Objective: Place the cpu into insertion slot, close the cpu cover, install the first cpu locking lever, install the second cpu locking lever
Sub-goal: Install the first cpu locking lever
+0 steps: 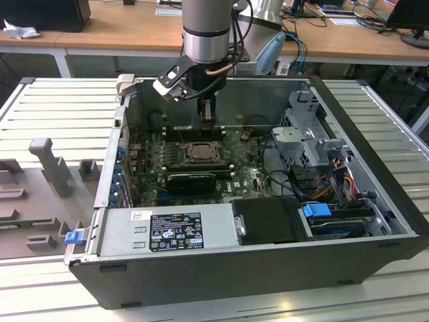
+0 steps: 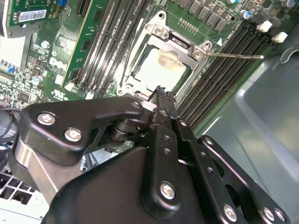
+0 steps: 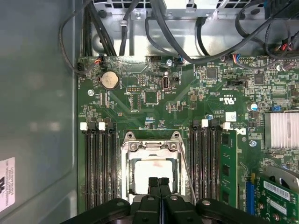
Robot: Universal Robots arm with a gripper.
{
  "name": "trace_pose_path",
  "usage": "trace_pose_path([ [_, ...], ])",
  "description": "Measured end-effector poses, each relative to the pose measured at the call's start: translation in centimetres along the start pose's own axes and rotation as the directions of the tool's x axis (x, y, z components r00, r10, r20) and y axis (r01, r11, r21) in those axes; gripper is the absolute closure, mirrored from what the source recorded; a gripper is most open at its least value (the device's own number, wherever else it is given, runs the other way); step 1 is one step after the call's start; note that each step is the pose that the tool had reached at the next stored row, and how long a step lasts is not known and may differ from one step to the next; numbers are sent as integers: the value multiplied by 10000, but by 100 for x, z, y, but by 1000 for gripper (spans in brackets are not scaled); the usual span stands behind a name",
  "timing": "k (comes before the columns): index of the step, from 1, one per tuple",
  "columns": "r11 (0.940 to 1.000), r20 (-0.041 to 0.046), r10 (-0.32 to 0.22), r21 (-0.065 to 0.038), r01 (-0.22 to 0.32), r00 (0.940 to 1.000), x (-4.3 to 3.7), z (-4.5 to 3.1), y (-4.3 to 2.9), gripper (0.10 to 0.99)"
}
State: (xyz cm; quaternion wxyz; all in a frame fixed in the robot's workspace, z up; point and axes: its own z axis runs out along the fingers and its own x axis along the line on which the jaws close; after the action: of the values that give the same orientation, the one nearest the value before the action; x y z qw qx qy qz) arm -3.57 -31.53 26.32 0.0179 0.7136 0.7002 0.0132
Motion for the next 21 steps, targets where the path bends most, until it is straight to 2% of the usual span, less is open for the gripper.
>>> trace_pose_path([
  [8,10000,0,-20,0,20,10000,-1,-177,8,980],
  [10,10000,-3,-96,-1,96,10000,-1,-177,8,980],
  [14,9982,-20,-604,-4,604,9982,-1,-178,8,980],
  [21,9961,-33,-880,-7,880,9961,-7,-177,6,980],
])
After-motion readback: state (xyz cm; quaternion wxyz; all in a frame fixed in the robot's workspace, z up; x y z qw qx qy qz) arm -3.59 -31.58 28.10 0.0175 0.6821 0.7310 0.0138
